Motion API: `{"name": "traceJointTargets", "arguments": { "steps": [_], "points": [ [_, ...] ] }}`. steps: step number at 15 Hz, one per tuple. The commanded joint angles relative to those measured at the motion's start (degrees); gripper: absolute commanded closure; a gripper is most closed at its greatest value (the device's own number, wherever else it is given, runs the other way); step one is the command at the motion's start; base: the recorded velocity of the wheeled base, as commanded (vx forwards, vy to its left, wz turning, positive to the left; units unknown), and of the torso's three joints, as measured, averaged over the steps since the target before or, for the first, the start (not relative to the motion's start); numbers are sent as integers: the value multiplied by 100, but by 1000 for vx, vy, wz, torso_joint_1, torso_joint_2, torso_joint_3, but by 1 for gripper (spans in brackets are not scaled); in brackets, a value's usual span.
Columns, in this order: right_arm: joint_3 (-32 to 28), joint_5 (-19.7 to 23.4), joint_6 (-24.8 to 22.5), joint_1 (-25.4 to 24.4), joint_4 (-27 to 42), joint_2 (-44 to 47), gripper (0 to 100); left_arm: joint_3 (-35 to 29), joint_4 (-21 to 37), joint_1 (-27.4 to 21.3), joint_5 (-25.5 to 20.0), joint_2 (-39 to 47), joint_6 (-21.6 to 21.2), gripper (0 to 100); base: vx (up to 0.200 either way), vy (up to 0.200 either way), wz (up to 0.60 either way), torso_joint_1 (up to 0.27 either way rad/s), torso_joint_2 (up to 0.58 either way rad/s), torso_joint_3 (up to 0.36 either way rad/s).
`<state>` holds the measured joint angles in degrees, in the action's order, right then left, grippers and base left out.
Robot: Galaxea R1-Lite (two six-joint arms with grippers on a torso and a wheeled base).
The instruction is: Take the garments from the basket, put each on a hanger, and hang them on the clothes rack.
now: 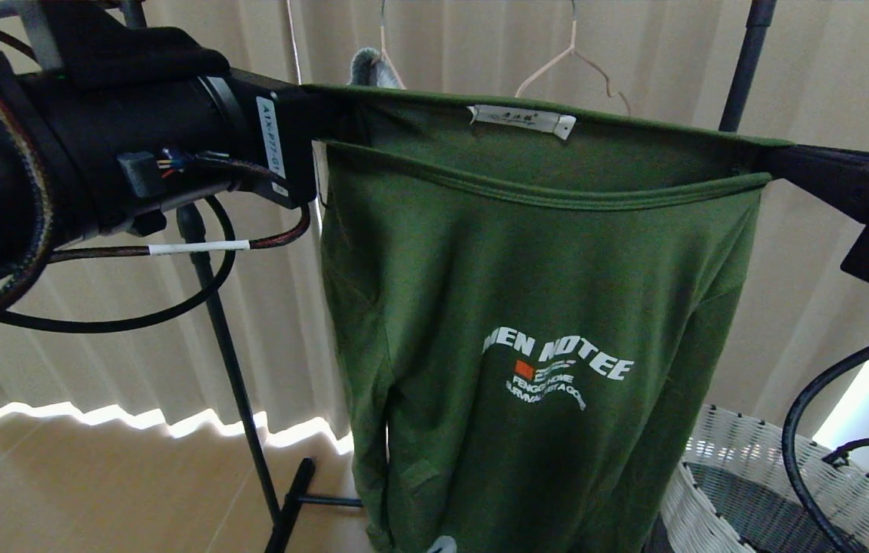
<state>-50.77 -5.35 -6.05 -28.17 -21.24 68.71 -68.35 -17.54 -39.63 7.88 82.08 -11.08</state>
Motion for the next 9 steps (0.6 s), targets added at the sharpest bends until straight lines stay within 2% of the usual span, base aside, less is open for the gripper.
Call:
{"name": "traceJointTargets", "arguments": {
  "steps": [1,9],
  "points": [
    [32,-1,-2,-4,5,-24,100,85,-4,-9,12,-8,1,100,0,0,0,0,0,0],
    [182,8,-2,-4,5,-173,100,85,-4,-18,21,-25,1,100,0,0,0,0,0,0]
  ]
}}
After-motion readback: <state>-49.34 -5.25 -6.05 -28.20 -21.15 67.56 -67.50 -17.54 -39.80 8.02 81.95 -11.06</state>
